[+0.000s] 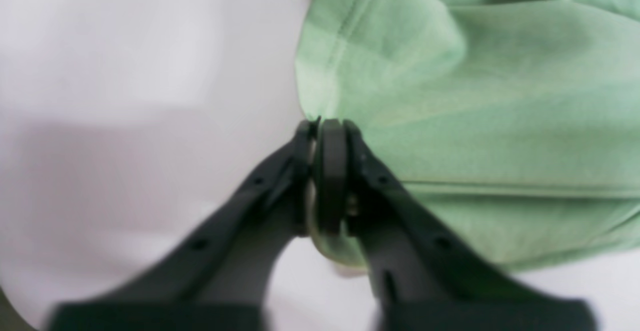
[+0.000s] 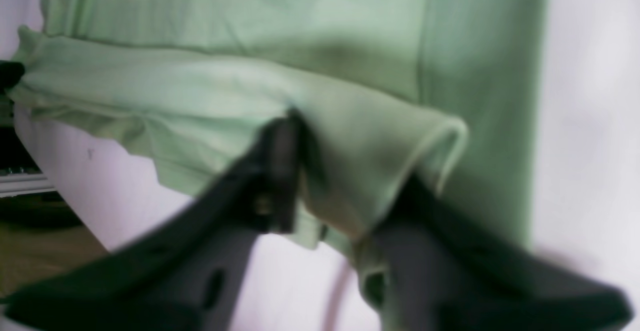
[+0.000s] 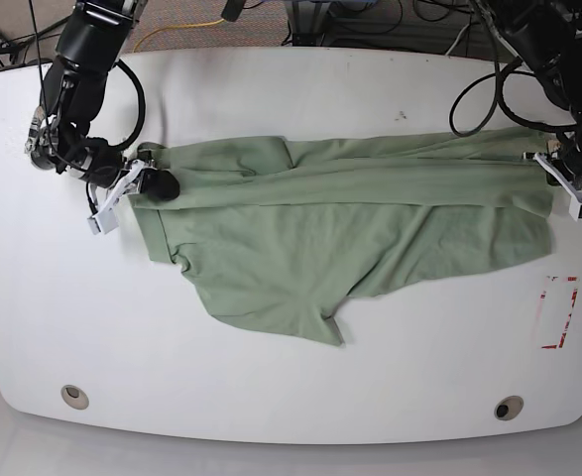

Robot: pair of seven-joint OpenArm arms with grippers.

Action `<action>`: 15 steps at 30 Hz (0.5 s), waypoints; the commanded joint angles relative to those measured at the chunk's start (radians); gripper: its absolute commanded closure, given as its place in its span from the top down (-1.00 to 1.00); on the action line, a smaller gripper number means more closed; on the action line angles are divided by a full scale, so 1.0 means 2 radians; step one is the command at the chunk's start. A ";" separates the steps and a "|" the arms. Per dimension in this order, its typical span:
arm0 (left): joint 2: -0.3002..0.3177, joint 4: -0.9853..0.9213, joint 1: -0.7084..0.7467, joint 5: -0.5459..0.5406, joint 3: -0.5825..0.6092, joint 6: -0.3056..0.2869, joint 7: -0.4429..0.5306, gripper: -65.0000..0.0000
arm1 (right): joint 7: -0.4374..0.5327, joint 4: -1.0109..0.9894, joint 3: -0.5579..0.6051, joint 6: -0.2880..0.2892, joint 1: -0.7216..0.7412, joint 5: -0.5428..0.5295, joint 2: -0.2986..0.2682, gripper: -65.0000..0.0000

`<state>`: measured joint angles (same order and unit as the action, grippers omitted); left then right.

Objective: Fold the T-shirt properly
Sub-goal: 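Fold the held edge over the shirt body with both grippers, then regrasp the folded edge with both grippers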

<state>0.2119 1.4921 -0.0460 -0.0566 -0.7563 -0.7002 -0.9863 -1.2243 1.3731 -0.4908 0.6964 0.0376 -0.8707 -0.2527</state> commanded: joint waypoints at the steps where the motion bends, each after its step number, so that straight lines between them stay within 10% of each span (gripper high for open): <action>1: 0.014 -0.004 -0.025 -0.007 0.000 0.001 0.012 -0.36 | 0.010 0.009 -0.003 0.001 0.010 -0.012 -0.025 0.15; 6: 0.039 -0.005 -0.026 -0.008 0.016 0.001 -0.001 0.18 | 0.008 0.035 -0.005 0.001 -0.001 -0.015 -0.041 0.74; 15: 0.036 0.072 0.000 -0.030 -0.022 0.001 -0.053 0.19 | 0.011 0.159 -0.008 0.001 -0.058 -0.012 -0.059 0.53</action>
<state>0.2871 1.6123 -0.0395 -0.0872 -0.8005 -0.7002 -1.1023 -1.2243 1.6371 -0.5034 0.6922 -0.0811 -0.8688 -0.3599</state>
